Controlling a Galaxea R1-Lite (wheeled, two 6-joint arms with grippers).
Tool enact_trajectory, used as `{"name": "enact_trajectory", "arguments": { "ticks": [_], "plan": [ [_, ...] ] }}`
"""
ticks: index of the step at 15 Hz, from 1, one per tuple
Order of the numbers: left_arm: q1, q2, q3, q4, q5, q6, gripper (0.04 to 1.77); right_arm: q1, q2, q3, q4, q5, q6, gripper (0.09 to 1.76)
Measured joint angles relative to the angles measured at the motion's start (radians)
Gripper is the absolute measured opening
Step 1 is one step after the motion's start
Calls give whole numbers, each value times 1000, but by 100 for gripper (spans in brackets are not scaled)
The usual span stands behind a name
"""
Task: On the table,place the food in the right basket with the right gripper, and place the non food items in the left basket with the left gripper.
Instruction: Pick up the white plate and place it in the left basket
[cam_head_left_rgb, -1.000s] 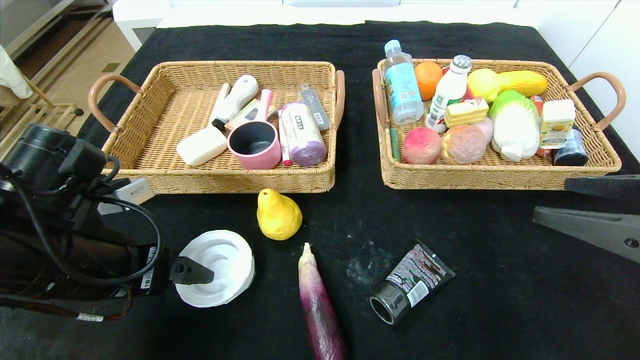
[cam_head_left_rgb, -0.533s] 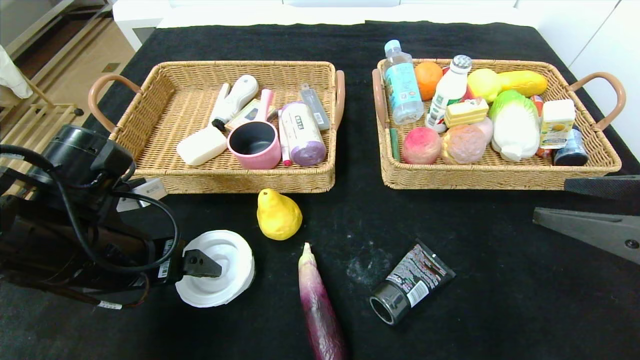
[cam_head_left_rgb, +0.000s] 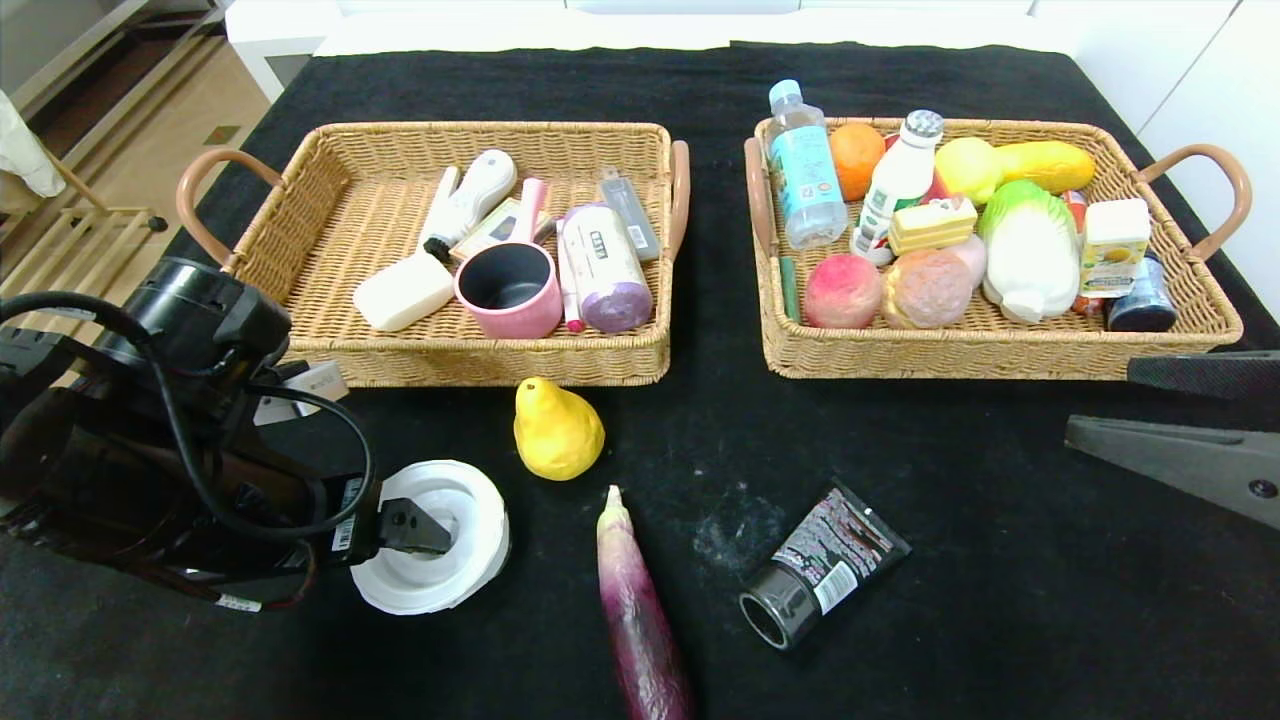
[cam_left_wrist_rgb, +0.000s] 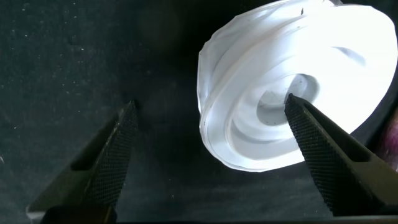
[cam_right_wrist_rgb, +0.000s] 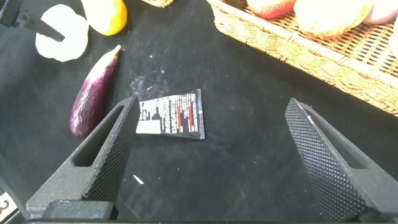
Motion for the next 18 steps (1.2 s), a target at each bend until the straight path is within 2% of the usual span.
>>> {"name": "enact_trajectory", "arguments": {
  "ticks": [4, 7, 11, 12, 18],
  "plan": [
    [0, 4, 0, 0, 0, -4, 169, 3, 0, 0, 0, 0, 0, 171],
    [-1, 3, 0, 0, -2, -1, 117, 4, 0, 1, 0, 0, 0, 171],
    [-1, -1, 2, 0, -2, -2, 72, 9, -2, 3, 0, 0, 0, 171],
    [-1, -3, 2, -3, -2, -2, 39, 10, -4, 3, 0, 0, 0, 171],
    [1, -15, 4, 2, 0, -1, 39, 10, -7, 3, 0, 0, 0, 171]
  ]
}}
